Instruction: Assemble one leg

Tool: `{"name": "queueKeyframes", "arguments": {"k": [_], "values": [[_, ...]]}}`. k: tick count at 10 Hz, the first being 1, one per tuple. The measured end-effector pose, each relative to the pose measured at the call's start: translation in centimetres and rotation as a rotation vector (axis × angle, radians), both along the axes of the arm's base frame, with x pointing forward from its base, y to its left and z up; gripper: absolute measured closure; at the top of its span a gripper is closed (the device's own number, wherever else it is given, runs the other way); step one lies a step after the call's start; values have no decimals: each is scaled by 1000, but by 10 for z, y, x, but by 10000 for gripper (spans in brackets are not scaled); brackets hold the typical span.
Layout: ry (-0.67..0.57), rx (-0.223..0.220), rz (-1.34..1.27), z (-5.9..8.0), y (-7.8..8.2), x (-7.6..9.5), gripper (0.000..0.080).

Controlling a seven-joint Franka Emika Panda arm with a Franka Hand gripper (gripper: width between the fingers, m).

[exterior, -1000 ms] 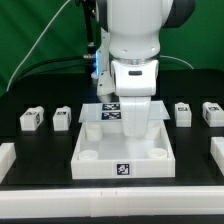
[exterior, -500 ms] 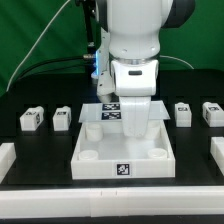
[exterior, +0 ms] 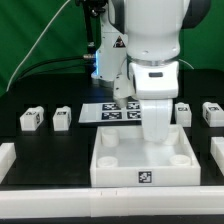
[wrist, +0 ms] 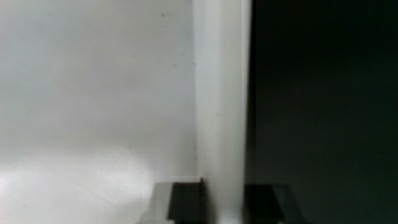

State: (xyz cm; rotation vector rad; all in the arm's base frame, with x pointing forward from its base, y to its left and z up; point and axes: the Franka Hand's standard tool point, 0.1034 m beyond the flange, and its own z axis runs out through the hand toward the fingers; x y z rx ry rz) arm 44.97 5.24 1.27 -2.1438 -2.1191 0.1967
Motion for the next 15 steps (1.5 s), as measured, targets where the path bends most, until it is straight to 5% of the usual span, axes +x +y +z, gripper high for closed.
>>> {"name": "queueKeyframes", "arguments": {"k": [7, 15], "values": [[-31, -1, -68, 1, 33, 31, 719], [-27, -1, -59, 1, 34, 37, 712]]}}
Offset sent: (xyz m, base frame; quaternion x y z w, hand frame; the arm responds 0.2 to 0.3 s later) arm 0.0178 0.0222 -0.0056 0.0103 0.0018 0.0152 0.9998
